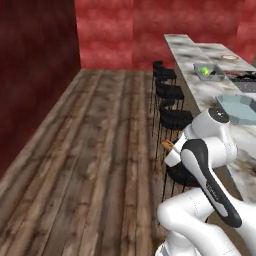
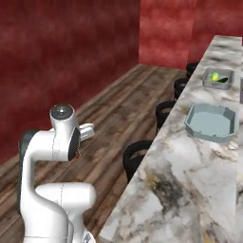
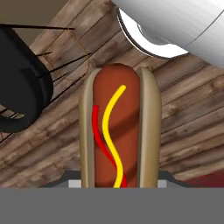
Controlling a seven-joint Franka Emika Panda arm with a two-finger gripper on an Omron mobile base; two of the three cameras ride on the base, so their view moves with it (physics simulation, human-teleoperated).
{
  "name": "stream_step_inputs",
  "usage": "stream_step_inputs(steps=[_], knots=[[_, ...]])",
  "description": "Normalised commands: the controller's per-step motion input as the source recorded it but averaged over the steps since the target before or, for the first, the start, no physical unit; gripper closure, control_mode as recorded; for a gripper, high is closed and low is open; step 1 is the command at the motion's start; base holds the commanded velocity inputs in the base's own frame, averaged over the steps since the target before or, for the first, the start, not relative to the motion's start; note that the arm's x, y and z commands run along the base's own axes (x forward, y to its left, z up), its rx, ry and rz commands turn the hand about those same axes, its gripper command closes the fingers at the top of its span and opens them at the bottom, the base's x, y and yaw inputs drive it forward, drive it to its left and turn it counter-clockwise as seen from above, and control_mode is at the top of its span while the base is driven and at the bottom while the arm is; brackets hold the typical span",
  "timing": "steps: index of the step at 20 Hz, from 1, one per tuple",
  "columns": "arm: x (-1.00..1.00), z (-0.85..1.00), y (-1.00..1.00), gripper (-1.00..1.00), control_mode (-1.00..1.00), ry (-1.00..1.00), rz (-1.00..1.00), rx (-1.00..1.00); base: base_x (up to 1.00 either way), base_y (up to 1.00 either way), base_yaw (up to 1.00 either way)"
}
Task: Place the cold items (corn and cucumber) from the fridge in one tupperware on the dining counter. Place the warm items (kebab skewer and hot dog) in the stove area in another tupperware.
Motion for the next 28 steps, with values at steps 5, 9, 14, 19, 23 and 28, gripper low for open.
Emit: stream_step_inputs(steps=[5,9,14,19,23,28], knots=[[0.0,0.0,0.0,1.0,1.0,0.0,0.0,0.0,0.04,0.31,-0.65],[0.0,0.0,0.0,1.0,1.0,0.0,0.0,0.0,0.09,0.5,-0.64],[0.0,0.0,0.0,1.0,1.0,0.0,0.0,0.0,0.52,0.35,-0.4],[0.0,0.0,0.0,1.0,1.0,0.0,0.0,0.0,0.45,0.25,-0.38],[0.0,0.0,0.0,1.0,1.0,0.0,0.0,0.0,0.14,0.24,-0.44],[0.0,0.0,0.0,1.0,1.0,0.0,0.0,0.0,0.07,0.48,-0.53]])
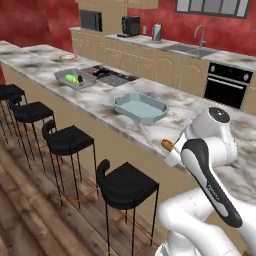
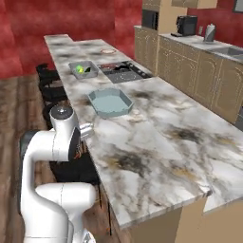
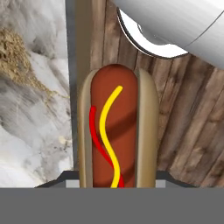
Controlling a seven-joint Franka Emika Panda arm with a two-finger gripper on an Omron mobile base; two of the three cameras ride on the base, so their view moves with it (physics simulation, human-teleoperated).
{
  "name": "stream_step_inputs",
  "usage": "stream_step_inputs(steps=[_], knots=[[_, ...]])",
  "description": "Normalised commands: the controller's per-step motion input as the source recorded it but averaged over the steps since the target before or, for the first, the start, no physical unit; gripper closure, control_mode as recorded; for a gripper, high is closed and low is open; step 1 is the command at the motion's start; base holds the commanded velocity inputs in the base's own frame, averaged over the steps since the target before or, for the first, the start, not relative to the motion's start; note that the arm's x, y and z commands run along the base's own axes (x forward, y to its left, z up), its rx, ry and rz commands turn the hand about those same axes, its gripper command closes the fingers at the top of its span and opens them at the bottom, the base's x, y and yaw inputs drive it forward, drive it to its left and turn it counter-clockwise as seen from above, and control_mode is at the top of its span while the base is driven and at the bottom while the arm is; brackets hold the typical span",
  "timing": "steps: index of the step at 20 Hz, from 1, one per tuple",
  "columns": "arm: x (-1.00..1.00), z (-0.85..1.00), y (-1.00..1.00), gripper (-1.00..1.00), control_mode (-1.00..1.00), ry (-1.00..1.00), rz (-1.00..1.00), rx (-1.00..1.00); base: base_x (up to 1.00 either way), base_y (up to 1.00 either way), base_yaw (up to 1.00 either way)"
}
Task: Place the cold items (corn and cucumber) from the fridge in one tupperware on the dining counter. Place the warm items (kebab skewer and hot dog) in the stove area in another tupperware.
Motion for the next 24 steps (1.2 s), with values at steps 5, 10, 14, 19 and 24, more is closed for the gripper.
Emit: stream_step_inputs(steps=[5,10,14,19,24], knots=[[0.0,0.0,0.0,1.0,1.0,0.0,0.0,0.0,0.26,0.73,-0.51],[0.0,0.0,0.0,1.0,1.0,0.0,0.0,0.0,0.3,0.42,-0.43],[0.0,0.0,0.0,1.0,1.0,0.0,0.0,0.0,0.27,0.34,-0.37],[0.0,0.0,0.0,1.0,1.0,0.0,0.0,0.0,0.4,0.36,-0.33],[0.22,0.12,0.13,1.0,-1.0,-0.01,-0.12,0.0,0.29,0.2,-0.18]])
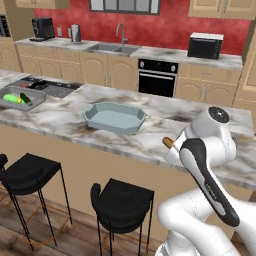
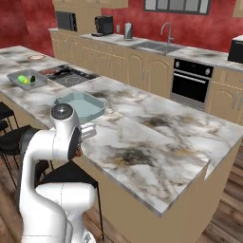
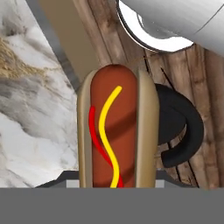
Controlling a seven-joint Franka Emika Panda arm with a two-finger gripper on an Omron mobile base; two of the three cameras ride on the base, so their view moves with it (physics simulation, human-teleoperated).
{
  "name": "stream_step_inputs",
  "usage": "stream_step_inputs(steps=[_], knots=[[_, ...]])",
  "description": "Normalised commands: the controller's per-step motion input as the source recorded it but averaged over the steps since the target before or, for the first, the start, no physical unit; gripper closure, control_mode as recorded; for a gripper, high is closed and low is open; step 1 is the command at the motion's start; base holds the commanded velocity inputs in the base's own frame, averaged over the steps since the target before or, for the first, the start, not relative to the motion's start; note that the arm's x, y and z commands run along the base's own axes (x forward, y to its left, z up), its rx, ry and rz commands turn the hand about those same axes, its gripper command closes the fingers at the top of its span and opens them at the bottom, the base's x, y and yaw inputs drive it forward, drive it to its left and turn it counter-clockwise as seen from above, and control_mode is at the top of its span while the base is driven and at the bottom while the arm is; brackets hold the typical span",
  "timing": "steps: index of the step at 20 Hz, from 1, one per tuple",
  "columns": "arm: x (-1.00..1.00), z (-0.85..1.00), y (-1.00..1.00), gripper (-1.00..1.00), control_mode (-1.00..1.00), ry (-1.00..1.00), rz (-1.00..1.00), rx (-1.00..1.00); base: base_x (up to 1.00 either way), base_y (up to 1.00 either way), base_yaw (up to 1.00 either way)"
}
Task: Place the cold items (corn and cucumber) from the fridge in one tupperware on the dining counter. Place the warm items (kebab skewer and hot dog) in the stove area in another tupperware.
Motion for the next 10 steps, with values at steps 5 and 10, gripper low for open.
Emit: stream_step_inputs(steps=[5,10], knots=[[0.68,0.61,0.18,1.0,-1.0,0.05,-0.19,0.0,0.0,0.0,0.0],[0.63,1.0,0.0,1.0,-1.0,0.23,-0.01,0.01,0.0,0.0,0.0]])
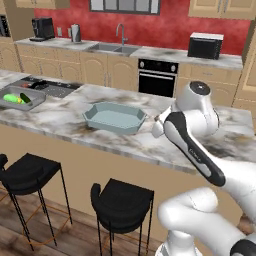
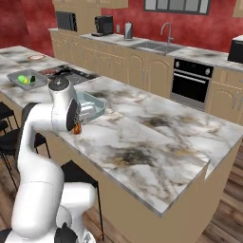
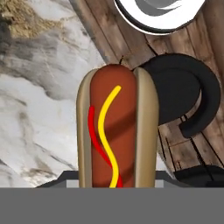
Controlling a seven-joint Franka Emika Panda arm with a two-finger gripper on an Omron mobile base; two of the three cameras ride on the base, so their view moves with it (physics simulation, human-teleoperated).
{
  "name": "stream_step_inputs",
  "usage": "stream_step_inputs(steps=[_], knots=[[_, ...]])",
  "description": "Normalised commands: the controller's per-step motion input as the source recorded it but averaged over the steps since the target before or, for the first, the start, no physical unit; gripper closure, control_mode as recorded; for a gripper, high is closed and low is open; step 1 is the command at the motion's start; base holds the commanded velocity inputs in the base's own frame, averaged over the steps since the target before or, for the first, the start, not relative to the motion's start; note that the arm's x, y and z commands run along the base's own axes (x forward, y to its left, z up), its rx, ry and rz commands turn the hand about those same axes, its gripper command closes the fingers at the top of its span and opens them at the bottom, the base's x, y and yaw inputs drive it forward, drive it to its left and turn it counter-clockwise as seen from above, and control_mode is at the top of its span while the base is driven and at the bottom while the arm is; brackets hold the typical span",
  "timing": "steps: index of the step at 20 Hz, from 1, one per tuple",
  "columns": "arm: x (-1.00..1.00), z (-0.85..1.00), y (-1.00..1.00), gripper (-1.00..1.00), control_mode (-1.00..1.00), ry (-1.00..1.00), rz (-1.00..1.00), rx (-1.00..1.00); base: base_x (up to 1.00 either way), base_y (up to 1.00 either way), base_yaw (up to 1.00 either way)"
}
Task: Place the cold items (corn and cucumber) from the fridge in one tupperware on the dining counter. Place the warm items (kebab skewer and hot dog) in the stove area in another tupperware.
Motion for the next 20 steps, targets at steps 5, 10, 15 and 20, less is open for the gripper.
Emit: stream_step_inputs(steps=[5,10,15,20], knots=[[0.86,0.6,0.27,1.0,-1.0,0.15,-0.01,-0.01,0.0,0.0,0.0],[0.92,-0.11,0.53,1.0,-1.0,0.02,-0.01,-0.03,0.0,0.0,0.0],[0.83,-0.53,0.48,1.0,-1.0,-0.07,-0.01,-0.01,0.0,0.0,0.0],[0.81,-0.69,0.31,1.0,-1.0,-0.15,-0.01,0.0,0.0,0.0,0.0]])
